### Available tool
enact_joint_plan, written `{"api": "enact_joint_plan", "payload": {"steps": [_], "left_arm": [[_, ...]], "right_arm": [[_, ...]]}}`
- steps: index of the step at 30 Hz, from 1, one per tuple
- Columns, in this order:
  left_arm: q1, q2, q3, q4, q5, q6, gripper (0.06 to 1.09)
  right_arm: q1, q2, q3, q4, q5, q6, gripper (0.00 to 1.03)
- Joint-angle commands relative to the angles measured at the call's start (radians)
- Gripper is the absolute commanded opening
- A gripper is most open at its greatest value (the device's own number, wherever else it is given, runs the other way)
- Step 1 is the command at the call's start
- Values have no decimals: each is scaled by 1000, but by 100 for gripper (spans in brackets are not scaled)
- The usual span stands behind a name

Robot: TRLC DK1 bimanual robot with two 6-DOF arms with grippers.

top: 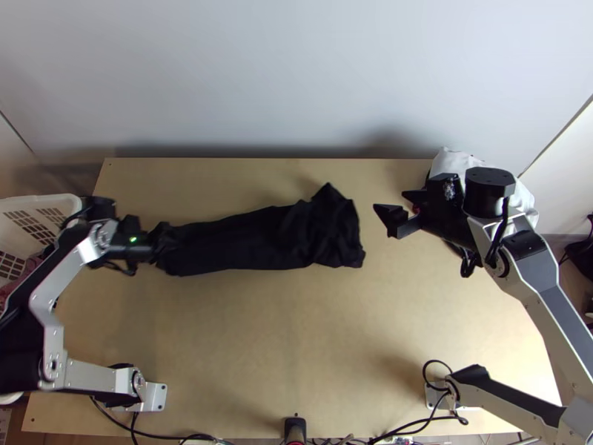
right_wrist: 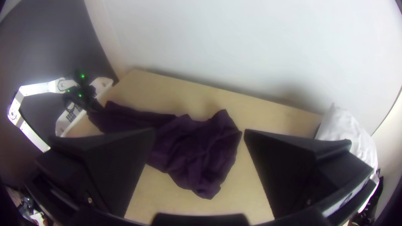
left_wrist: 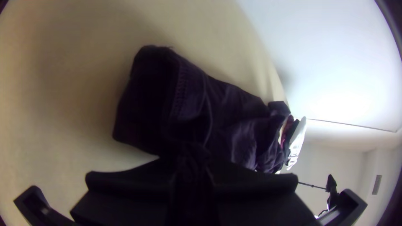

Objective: Fold the t-shirt

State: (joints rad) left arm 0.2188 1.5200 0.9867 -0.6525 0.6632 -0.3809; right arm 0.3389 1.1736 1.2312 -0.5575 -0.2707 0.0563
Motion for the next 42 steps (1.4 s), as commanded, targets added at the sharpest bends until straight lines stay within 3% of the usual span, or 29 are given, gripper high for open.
{"api": "enact_joint_plan", "payload": {"steps": [1,5,11,21,37,42], "left_arm": [[134,-147,-17,-219,15,132,9],[113,-144,101,-279,15,96,9],[-105,-83,319,-276,6,-87,9],[-501,206,765,-272,-109,-328,9],[-845,687,1247,-243,-143,-377,9],[-897,796,1270,-159,-143,-401,9]], "right_arm": [[18,-5,-26,39,-1,14,97],[18,-15,-59,54,-1,22,97],[29,-37,-99,93,-1,43,97],[6,-95,-196,176,1,77,97],[-138,-203,-369,263,1,105,96],[-147,-235,-388,265,1,126,96]]}}
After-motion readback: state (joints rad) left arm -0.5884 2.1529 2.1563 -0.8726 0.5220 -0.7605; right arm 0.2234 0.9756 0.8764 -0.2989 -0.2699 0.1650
